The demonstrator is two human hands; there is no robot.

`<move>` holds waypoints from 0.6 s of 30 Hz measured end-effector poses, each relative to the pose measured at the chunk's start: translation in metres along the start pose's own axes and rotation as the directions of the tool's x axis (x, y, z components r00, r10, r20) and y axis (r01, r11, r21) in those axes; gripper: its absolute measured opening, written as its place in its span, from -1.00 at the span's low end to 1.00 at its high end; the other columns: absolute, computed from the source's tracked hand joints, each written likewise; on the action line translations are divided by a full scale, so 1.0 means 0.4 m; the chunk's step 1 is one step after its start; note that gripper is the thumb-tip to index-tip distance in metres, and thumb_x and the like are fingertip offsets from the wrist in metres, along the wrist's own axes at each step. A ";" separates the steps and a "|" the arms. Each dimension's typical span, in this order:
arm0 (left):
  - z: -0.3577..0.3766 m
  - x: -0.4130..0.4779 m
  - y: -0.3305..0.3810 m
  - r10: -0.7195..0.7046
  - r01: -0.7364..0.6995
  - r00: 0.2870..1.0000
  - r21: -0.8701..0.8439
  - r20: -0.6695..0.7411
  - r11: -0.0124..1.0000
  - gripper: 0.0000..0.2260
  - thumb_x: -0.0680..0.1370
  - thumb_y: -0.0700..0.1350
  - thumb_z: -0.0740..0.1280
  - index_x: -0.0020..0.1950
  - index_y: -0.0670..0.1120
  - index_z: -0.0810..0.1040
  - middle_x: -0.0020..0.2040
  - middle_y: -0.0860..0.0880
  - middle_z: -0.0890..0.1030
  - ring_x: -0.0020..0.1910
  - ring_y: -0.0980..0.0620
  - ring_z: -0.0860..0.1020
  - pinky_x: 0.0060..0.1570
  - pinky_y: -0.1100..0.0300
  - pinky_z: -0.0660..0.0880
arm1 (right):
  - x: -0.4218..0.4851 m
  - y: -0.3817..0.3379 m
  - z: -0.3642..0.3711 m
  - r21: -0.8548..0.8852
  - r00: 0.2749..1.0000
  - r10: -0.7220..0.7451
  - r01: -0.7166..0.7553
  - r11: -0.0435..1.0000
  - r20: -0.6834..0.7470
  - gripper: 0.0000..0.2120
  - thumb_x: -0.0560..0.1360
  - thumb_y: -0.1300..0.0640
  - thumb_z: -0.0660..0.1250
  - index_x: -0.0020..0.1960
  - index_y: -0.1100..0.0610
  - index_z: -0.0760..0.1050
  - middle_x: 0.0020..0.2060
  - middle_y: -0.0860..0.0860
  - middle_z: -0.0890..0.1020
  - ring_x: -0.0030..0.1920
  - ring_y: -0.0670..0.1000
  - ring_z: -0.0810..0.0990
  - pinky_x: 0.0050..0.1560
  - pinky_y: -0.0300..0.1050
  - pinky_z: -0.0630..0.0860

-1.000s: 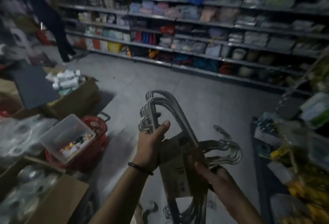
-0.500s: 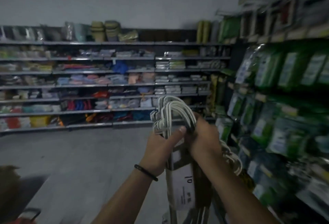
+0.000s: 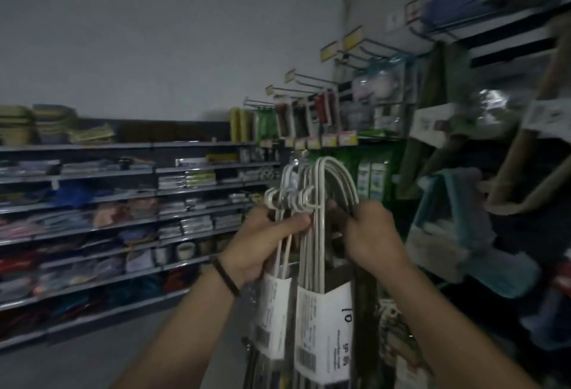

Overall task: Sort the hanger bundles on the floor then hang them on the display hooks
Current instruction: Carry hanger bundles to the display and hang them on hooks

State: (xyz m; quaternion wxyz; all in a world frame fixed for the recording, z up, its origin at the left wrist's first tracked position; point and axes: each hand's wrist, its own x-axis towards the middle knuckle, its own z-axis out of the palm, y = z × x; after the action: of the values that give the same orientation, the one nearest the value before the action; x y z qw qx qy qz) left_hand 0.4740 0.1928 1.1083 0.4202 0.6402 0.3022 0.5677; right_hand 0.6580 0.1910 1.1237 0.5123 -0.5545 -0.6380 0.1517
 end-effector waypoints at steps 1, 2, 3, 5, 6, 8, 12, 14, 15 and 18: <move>0.021 0.034 0.009 -0.011 0.011 1.000 -0.027 0.017 1.000 -0.86 0.41 -0.15 0.50 -0.05 -0.10 0.74 -0.13 -0.10 0.75 -0.17 -0.06 0.69 -0.24 0.17 0.65 | 0.025 0.002 -0.043 -0.014 0.999 0.009 -0.010 1.000 -0.040 -0.48 0.64 -0.11 0.35 -0.35 0.21 0.42 -0.49 0.09 0.49 -0.42 0.09 0.56 -0.43 -0.10 0.40; 0.040 0.063 0.016 -0.011 0.013 0.999 -0.044 0.045 0.999 -0.81 0.36 -0.13 0.53 -0.05 -0.11 0.73 -0.14 -0.12 0.75 -0.19 -0.06 0.68 -0.28 0.14 0.64 | 0.051 0.003 -0.084 -0.018 0.997 0.016 -0.017 1.000 -0.070 -0.50 0.64 -0.11 0.34 -0.33 0.22 0.45 -0.46 0.13 0.51 -0.39 0.13 0.59 -0.41 -0.05 0.49; 0.060 0.091 0.017 0.000 0.004 0.997 -0.041 0.074 0.999 -0.74 0.33 -0.11 0.56 -0.02 -0.13 0.72 -0.14 -0.12 0.74 -0.20 -0.04 0.69 -0.29 0.15 0.63 | 0.072 0.001 -0.124 -0.005 0.996 0.025 -0.025 1.000 -0.088 -0.54 0.64 -0.10 0.35 -0.28 0.22 0.51 -0.41 0.17 0.58 -0.36 0.18 0.65 -0.37 0.09 0.61; 0.101 0.134 0.019 0.052 -0.048 0.992 -0.037 0.111 0.998 -0.65 0.28 -0.08 0.60 0.01 -0.14 0.70 -0.13 -0.10 0.75 -0.19 -0.03 0.71 -0.28 0.16 0.62 | 0.097 -0.010 -0.194 0.004 0.993 0.036 -0.036 0.999 -0.117 -0.63 0.64 -0.07 0.34 -0.16 0.20 0.59 -0.30 0.20 0.68 -0.32 0.22 0.71 -0.31 0.26 0.67; 0.119 0.157 0.019 0.076 -0.070 0.989 -0.054 0.130 0.996 -0.65 0.28 -0.10 0.61 0.01 -0.12 0.69 -0.17 -0.09 0.74 -0.23 -0.03 0.70 -0.33 0.15 0.62 | 0.104 -0.019 -0.227 -0.044 0.991 0.035 -0.041 0.998 -0.128 -0.66 0.66 -0.06 0.32 -0.13 0.18 0.60 -0.28 0.17 0.69 -0.34 0.18 0.71 -0.30 0.21 0.69; 0.141 0.205 0.024 0.107 -0.085 0.976 -0.121 0.189 0.989 -0.71 0.29 -0.15 0.67 -0.05 -0.06 0.69 -0.32 -0.04 0.67 -0.44 -0.01 0.63 -0.52 0.19 0.55 | 0.113 -0.035 -0.280 -0.199 0.987 0.012 -0.044 0.979 -0.160 -0.66 0.69 -0.07 0.25 -0.05 0.17 0.59 -0.25 0.12 0.67 -0.32 0.11 0.68 -0.34 0.04 0.65; 0.136 0.319 0.045 0.120 0.098 0.877 -0.417 0.466 0.904 -0.35 0.09 0.16 0.75 0.01 -0.15 0.65 -0.36 -0.12 0.51 -0.54 -0.02 0.50 -0.60 0.20 0.49 | 0.122 -0.056 -0.361 -0.283 0.969 0.002 -0.075 0.956 -0.247 -0.69 0.69 -0.05 0.23 0.07 0.17 0.59 -0.15 0.16 0.69 -0.21 0.18 0.72 -0.20 0.14 0.70; 0.146 0.362 0.070 0.157 0.165 0.802 -0.467 0.576 0.869 -0.37 0.13 0.26 0.70 -0.03 -0.15 0.70 -0.31 -0.14 0.54 -0.53 -0.04 0.53 -0.60 0.18 0.51 | 0.120 -0.071 -0.387 -0.212 0.954 0.061 -0.127 0.969 -0.293 -0.72 0.69 -0.04 0.24 0.10 0.17 0.56 -0.14 0.21 0.71 -0.24 0.24 0.75 -0.21 0.25 0.71; 0.156 0.381 0.084 0.175 0.135 0.790 -0.446 0.587 0.885 -0.44 0.15 0.25 0.70 -0.11 -0.14 0.71 -0.35 -0.14 0.56 -0.55 -0.03 0.53 -0.60 0.19 0.51 | 0.113 -0.081 -0.396 -0.178 0.943 0.088 -0.151 0.972 -0.320 -0.74 0.69 -0.02 0.24 0.10 0.17 0.54 -0.14 0.22 0.71 -0.27 0.25 0.75 -0.24 0.27 0.71; 0.190 0.429 0.132 0.138 0.009 0.823 -0.255 0.551 0.967 -0.79 0.29 -0.04 0.62 -0.22 -0.12 0.71 -0.34 -0.10 0.63 -0.42 -0.03 0.61 -0.35 0.14 0.57 | 0.097 -0.113 -0.418 -0.224 0.907 0.075 -0.182 0.958 -0.414 -0.73 0.70 0.02 0.22 0.06 0.21 0.53 -0.20 0.24 0.72 -0.34 0.23 0.74 -0.31 0.26 0.70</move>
State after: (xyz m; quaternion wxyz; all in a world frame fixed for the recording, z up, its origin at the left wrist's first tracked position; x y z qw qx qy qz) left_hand 0.5736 0.3016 1.2358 0.5472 0.7318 0.0697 0.4002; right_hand 0.7758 0.1466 1.2486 0.5447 -0.6765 -0.4954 -0.0155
